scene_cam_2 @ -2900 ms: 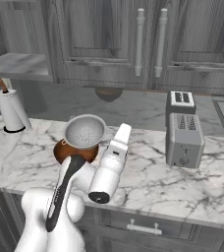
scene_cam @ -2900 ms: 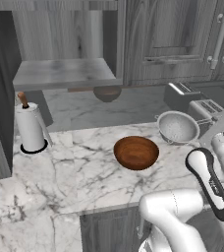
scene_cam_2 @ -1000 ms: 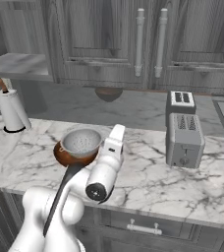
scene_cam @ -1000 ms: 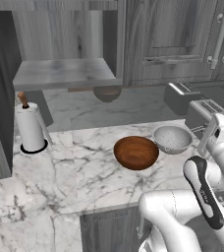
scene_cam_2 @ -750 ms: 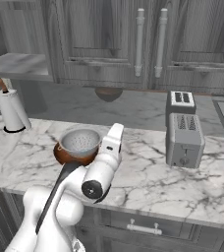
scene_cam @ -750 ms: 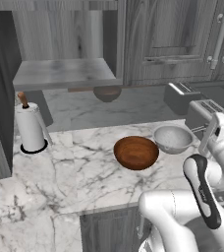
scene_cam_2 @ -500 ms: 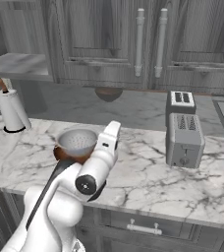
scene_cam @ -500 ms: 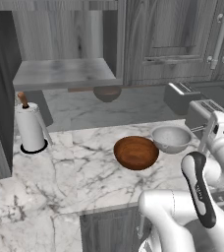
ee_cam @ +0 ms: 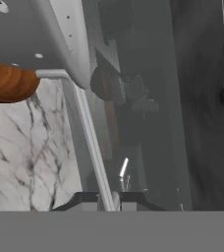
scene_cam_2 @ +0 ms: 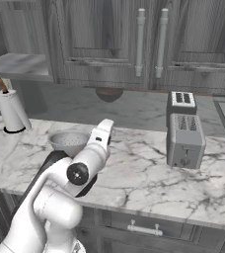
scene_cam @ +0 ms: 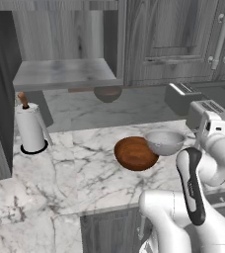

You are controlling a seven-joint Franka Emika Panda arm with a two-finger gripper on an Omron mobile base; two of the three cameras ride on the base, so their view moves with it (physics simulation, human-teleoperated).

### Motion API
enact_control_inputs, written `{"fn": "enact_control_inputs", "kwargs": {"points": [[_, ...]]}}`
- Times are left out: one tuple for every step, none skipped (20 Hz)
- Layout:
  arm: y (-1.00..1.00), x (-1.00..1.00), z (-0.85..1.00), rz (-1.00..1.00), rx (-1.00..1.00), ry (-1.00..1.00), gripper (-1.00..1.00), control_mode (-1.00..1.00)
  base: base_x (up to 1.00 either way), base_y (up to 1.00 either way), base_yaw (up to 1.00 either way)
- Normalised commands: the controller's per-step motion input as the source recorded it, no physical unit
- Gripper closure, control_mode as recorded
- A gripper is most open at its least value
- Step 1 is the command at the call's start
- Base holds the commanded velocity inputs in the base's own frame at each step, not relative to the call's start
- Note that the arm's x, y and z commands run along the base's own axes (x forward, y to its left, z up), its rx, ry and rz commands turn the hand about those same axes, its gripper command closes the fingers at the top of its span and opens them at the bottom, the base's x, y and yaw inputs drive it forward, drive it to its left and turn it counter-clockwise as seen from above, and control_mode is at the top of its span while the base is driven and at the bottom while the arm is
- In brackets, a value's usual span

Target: Open the cabinet and setup a tea strainer by placing it in the bowl upright.

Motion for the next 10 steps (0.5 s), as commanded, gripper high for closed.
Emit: {"fn": "enact_control_inputs", "kwargs": {"points": [[0.35, 0.30, -0.55, 0.00, 0.00, -0.06, 1.00, -1.00, 0.00, 0.00, 0.00], [0.34, 0.32, -0.51, 0.00, 0.00, -0.09, 1.00, -1.00, 0.00, 0.00, 0.00], [0.36, 0.36, -0.49, 0.00, 0.00, -0.11, 1.00, -1.00, 0.00, 0.00, 0.00], [0.36, 0.38, -0.49, 0.00, 0.00, -0.11, 1.00, -1.00, 0.00, 0.00, 0.00], [0.35, 0.39, -0.51, 0.00, 0.00, -0.10, 1.00, -1.00, 0.00, 0.00, 0.00], [0.34, 0.39, -0.54, 0.00, 0.00, -0.11, 1.00, -1.00, 0.00, 0.00, 0.00], [0.34, 0.43, -0.61, 0.00, 0.00, -0.11, 1.00, -1.00, 0.00, 0.00, 0.00], [0.31, 0.46, -0.65, 0.00, 0.00, -0.11, 1.00, -1.00, 0.00, 0.00, 0.00], [0.24, 0.46, -0.67, 0.00, 0.00, -0.12, 1.00, -1.00, 0.00, 0.00, 0.00], [0.21, 0.47, -0.66, 0.00, 0.00, -0.13, 1.00, -1.00, 0.00, 0.00, 0.00]]}}
